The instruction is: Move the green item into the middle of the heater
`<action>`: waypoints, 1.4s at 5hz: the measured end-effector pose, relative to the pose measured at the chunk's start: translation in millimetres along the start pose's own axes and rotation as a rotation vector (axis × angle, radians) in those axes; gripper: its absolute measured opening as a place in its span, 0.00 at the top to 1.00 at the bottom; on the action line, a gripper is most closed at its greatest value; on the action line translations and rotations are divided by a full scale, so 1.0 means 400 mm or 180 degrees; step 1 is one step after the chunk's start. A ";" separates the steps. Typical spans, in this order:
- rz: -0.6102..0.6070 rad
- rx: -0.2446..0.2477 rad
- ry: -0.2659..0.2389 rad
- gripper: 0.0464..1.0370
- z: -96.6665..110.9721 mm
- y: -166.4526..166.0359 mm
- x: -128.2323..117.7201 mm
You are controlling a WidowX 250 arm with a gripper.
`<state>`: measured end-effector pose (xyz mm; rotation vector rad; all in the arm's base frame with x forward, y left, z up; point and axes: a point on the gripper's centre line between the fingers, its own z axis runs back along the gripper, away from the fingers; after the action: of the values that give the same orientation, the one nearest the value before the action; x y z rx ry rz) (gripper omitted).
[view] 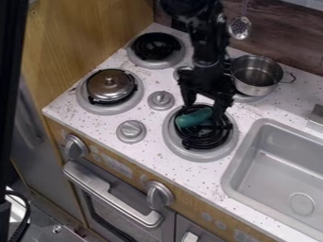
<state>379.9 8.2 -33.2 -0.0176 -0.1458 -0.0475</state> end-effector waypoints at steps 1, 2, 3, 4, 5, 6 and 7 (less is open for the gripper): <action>-0.0015 -0.0016 0.0046 0.04 -0.025 0.011 -0.002; -0.0009 -0.0031 0.0191 0.09 -0.056 0.018 -0.011; -0.0002 -0.0049 0.0256 0.39 -0.064 0.021 -0.016; -0.0104 -0.0069 0.0312 0.59 -0.066 0.024 -0.003; -0.0163 -0.0083 0.0250 0.59 -0.064 0.025 0.029; -0.0105 -0.0034 0.0156 0.59 -0.054 0.063 0.064; 0.0101 0.0009 0.0186 0.59 -0.074 0.147 0.075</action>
<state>416.8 64.8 -58.9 -0.0156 -0.0873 -0.0161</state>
